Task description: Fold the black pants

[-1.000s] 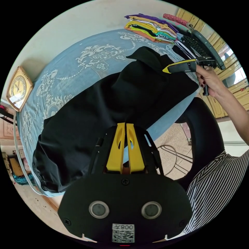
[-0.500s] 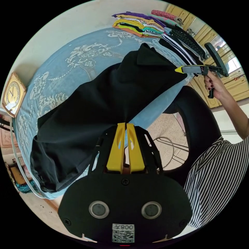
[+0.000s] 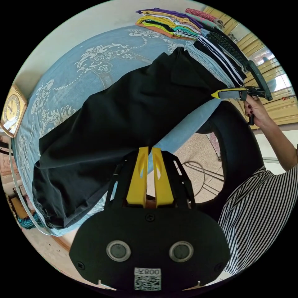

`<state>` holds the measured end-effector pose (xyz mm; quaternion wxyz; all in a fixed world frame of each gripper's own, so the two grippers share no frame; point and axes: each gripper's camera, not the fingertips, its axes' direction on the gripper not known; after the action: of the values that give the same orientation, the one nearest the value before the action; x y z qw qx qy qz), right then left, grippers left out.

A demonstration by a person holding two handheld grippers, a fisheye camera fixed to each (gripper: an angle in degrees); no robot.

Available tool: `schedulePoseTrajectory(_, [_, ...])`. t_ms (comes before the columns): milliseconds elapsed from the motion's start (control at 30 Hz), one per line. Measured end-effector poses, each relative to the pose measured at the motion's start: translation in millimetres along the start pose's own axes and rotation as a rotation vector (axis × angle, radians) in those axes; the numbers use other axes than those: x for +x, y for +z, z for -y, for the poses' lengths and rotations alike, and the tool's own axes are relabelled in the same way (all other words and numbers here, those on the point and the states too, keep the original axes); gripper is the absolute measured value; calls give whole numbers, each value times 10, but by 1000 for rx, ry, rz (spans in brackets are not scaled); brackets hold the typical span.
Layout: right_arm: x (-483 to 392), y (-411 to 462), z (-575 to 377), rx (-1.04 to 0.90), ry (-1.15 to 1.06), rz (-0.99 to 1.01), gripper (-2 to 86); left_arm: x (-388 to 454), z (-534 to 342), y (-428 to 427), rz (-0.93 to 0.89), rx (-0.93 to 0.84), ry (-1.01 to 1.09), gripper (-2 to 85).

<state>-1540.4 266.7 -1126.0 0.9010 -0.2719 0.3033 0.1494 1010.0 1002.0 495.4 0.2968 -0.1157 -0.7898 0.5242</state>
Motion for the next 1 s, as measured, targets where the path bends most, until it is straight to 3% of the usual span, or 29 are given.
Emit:
schedulePoseTrajectory(233, [-786,-349,65,100,-189,-137,48,-89,534,-305,-139,117,-16,25])
schedulePoseTrajectory(400, [-1666,-10,208,94,-454,-346,63,-81,1237,-443,-226,188,18,32])
schedulePoseTrajectory(500, [-1825,215,230,59,-502,-423,61,-26,1733,-477,-262,197,55,37])
schedulePoseTrajectory(833, [-1615,74,26,111,-444,-367,8,332,3554,-421,-290,134,151,68])
schedulePoseTrajectory(1000, [-1283,-75,-121,121,-394,-268,3,566,4183,-320,-235,44,165,40])
